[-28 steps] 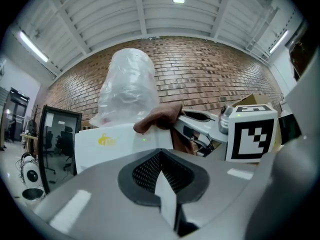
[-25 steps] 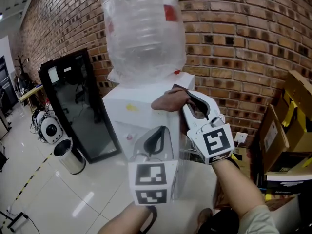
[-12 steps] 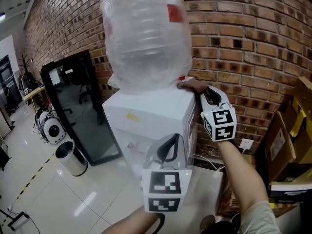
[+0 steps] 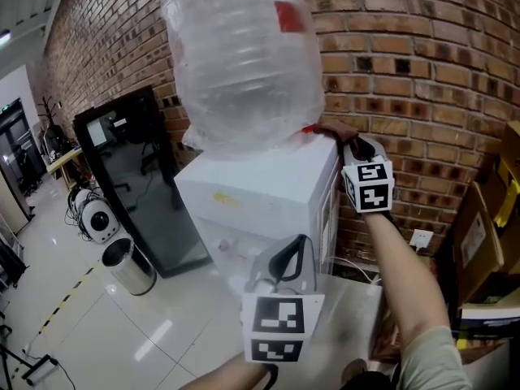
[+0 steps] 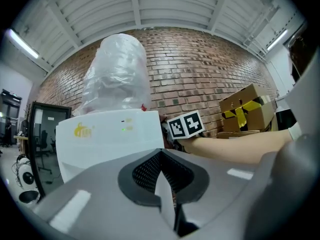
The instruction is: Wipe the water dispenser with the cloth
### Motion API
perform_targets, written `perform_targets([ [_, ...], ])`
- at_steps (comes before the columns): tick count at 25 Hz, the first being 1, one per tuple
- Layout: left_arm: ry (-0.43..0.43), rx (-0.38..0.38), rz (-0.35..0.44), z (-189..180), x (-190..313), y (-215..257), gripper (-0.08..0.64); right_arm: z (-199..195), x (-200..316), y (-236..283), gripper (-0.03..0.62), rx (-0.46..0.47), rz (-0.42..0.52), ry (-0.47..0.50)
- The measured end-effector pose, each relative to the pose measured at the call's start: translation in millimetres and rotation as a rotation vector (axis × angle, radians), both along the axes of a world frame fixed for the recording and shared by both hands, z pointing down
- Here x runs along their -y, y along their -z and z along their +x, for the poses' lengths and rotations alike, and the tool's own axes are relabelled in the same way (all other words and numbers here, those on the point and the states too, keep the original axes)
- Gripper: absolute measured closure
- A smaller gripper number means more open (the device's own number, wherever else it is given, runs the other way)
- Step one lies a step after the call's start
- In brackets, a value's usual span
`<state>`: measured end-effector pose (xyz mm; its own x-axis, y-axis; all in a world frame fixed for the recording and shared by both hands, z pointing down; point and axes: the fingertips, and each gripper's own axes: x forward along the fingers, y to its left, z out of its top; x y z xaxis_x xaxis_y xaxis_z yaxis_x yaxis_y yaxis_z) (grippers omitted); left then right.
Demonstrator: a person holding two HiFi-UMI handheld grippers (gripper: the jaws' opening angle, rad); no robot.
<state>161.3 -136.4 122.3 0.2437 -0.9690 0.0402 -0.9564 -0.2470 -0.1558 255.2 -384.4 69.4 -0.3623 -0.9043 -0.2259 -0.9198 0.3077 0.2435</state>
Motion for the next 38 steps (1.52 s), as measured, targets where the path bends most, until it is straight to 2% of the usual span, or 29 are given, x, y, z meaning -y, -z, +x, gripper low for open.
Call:
perform_targets([
  [6,0.001,-0.005,0.002,4,-3,1,0.56,3,8,-1,0.541,-0.039,-0.05,-0.001],
  [10,0.011,-0.011,0.004,2,-9,2,0.56,9,-9,5,0.54,0.003,-0.044,0.011],
  [16,0.017,-0.039,0.025,-3,-29,5,0.56,14,-88,21,0.537,0.159,0.047,0.107],
  [20,0.018,-0.04,0.007,-7,-42,-5,0.56,1,-157,25,0.537,0.209,0.123,0.192],
  [26,0.045,-0.031,0.003,-24,-57,-10,0.56,-38,-221,33,0.537,0.149,0.217,0.285],
  [32,0.08,0.015,0.036,-39,-64,-4,0.56,-56,-223,34,0.537,0.13,0.227,0.283],
  [38,0.103,-0.012,0.007,-47,-55,-32,0.56,-53,-222,9,0.537,0.149,0.192,0.267],
])
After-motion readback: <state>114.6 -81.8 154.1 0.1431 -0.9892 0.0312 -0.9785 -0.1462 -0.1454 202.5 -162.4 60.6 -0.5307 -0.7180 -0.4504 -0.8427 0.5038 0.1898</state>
